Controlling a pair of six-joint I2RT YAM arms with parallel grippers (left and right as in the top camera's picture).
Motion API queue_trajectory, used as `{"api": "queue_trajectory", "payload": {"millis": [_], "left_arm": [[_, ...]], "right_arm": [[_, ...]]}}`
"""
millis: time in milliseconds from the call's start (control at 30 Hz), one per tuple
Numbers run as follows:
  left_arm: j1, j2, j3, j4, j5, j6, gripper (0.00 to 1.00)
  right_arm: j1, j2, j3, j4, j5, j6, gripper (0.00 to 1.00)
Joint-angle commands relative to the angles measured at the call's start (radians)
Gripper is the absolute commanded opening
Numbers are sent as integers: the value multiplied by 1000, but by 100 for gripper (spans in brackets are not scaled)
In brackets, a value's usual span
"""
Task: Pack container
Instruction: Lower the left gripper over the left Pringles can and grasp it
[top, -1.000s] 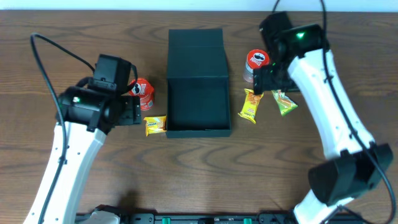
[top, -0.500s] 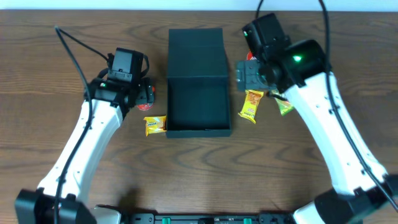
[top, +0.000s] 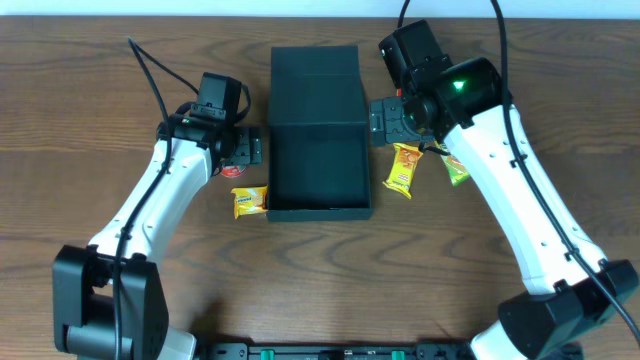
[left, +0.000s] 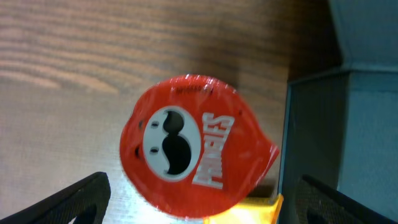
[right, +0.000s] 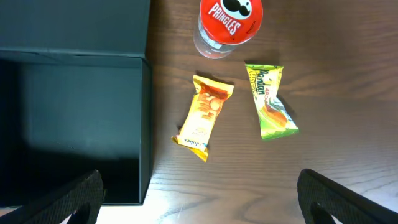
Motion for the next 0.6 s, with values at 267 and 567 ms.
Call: {"api": "queue_trajectory", "payload": {"millis": [267, 567], "left_arm": [[77, 59, 5, 16, 19, 25, 96], [77, 61, 5, 53, 60, 25, 96]], "right_arm": [[10, -3, -3, -11, -2, -14, 99], [10, -3, -3, -5, -3, -14, 99]]}}
